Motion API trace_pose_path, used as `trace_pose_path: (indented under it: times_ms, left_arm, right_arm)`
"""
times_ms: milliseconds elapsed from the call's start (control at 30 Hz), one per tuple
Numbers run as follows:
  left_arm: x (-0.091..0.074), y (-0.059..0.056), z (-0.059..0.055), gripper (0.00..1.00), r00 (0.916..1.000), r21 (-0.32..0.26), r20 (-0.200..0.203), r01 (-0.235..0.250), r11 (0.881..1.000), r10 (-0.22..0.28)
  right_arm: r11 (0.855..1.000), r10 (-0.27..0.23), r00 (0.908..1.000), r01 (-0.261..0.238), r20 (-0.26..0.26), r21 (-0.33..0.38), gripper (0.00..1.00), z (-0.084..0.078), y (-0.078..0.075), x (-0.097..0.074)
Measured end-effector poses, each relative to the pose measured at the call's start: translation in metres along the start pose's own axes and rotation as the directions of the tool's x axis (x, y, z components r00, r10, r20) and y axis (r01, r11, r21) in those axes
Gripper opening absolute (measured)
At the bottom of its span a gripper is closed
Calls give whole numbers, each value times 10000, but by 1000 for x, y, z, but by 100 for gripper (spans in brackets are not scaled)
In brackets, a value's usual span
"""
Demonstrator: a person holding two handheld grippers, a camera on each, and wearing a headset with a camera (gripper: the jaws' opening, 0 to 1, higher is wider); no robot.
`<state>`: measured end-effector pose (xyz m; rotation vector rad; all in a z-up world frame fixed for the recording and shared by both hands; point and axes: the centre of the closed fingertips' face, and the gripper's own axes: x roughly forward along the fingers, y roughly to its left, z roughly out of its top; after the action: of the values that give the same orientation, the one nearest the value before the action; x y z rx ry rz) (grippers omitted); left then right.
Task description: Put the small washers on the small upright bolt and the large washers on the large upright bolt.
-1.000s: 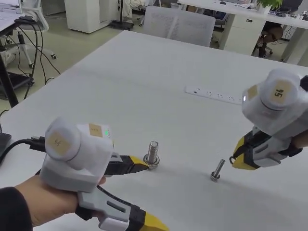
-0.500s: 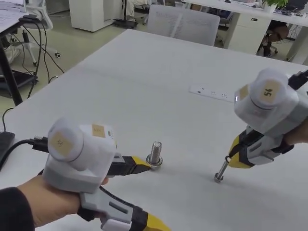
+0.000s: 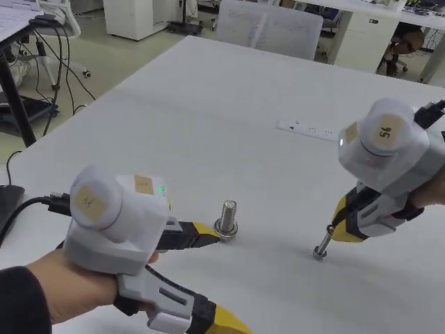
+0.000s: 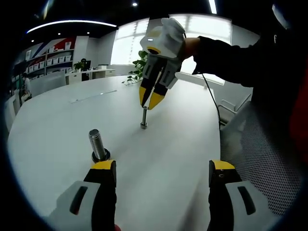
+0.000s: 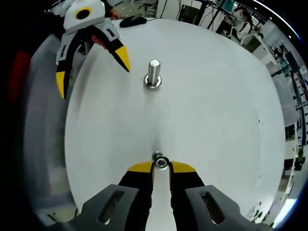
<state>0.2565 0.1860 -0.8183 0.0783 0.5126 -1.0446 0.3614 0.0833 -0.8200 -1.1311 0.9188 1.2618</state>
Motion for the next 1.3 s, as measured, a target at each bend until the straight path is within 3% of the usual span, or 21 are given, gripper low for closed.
trace_pose_path:
  times_ms: [700, 1300]
  left_arm:
    - [0, -1, -6, 78, 9999, -104, -153, -8, 9999, 6]
    - [2, -2, -8, 78, 9995, -115, -310, 42, 9999, -45]
  right_arm:
    - [9986, 469, 9988, -467, -106, 229, 14, -10, 9, 32]
    - [9982, 451, 9990, -452, 43, 391, 15, -11, 10, 37]
